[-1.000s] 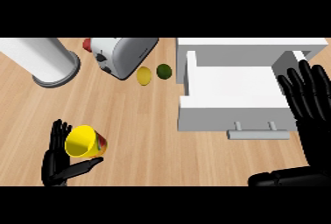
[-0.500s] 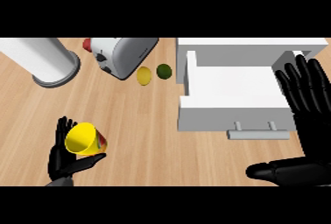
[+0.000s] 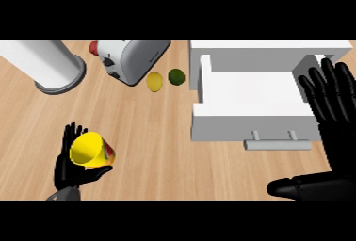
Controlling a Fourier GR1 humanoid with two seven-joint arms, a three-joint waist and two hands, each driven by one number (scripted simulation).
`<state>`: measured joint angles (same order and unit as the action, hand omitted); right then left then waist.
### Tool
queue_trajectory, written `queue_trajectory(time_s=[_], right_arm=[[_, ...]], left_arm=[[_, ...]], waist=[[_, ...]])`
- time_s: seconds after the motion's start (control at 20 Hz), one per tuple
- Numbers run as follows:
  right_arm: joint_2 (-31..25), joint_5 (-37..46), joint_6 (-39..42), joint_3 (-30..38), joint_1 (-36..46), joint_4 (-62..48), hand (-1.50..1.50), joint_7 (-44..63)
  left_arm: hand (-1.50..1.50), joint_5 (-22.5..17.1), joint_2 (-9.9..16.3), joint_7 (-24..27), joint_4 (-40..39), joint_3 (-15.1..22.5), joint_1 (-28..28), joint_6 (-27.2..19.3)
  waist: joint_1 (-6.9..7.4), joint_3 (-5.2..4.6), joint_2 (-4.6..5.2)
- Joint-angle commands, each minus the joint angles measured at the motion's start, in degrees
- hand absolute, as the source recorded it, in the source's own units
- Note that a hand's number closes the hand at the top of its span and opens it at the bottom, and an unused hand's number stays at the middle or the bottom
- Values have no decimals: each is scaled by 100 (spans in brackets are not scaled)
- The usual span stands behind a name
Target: Pick up the cup, place it into the drawer and close the drawer
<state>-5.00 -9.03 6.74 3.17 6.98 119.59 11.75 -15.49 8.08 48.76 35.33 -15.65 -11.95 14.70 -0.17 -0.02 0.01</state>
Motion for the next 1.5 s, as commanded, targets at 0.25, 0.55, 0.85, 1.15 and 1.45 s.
queue_trajectory(time_s=[0.25,0.55,0.85,1.15,1.45], right_arm=[[-202,-362,165,295,44,14,-150,158],[-120,-317,214,328,-226,46,-150,-178],[97,1,116,-56,-513,345,-150,-191],[129,137,111,-122,-377,43,-150,-304],[-199,-194,146,372,87,-136,-150,-26]], left_arm=[[150,2,-83,689,-396,129,-206,596],[150,156,-64,1287,-358,77,-276,32],[150,29,137,811,67,59,-514,-54],[150,63,-125,687,777,365,-415,-59],[150,161,-331,34,1752,894,-494,-101]], waist=[[1,0,3],[-20,-1,7],[-5,2,-4],[38,5,-13],[51,8,-15]])
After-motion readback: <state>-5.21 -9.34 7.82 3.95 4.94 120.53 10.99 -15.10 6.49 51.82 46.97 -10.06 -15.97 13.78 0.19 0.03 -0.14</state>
